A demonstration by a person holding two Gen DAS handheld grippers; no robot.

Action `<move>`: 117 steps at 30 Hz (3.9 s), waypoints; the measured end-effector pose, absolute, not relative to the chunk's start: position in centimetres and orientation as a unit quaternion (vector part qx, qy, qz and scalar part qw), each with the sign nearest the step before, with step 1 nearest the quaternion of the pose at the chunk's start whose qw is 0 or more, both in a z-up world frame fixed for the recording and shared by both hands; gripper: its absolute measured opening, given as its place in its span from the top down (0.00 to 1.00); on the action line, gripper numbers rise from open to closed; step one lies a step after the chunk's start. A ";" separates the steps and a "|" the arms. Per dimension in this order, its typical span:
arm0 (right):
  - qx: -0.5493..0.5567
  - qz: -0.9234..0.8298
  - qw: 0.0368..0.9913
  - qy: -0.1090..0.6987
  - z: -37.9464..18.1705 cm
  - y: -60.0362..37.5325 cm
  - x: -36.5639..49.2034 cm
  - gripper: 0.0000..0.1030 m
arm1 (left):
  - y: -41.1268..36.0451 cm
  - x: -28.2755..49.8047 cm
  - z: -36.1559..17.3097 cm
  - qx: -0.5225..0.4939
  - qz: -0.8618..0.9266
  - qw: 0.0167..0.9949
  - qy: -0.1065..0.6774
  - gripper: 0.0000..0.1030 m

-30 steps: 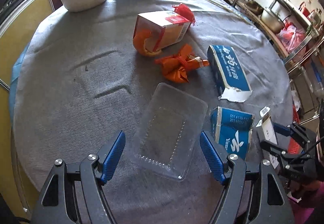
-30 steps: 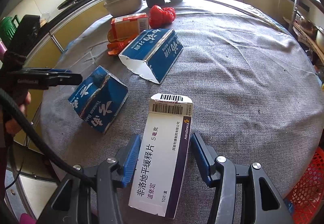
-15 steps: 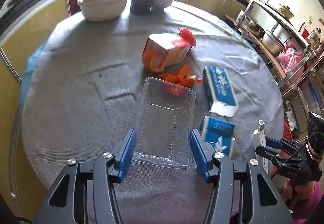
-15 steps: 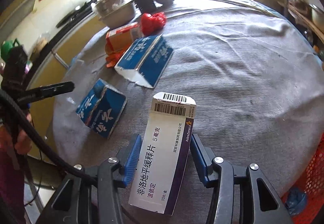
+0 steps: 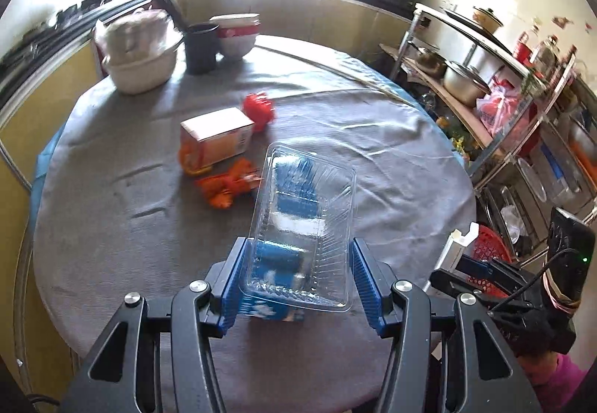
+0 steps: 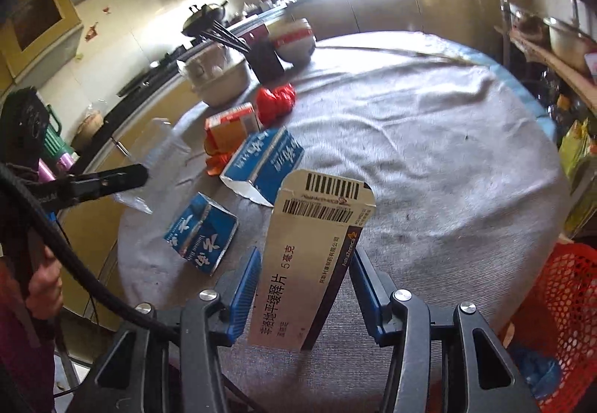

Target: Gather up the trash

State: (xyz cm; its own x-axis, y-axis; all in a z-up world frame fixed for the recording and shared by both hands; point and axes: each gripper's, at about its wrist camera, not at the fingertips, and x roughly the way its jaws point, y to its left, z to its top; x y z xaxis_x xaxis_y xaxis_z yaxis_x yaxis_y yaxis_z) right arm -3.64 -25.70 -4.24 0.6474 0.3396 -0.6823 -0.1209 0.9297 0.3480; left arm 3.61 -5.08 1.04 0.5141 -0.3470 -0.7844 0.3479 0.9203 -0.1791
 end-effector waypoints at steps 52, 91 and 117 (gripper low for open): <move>0.109 0.115 0.898 0.411 -8.0 -29.6 -6.6 0.53 | -10.8 1.2 -0.7 0.047 -0.230 0.854 0.464 0.46; 0.404 -0.072 0.849 0.334 -9.5 -52.3 -17.6 0.34 | -29.7 -5.4 -2.9 0.191 -0.417 0.762 0.458 0.39; 0.176 0.135 0.906 0.359 0.5 -27.9 -5.6 0.34 | -1.1 -2.9 -1.0 0.055 -0.064 0.900 0.428 0.39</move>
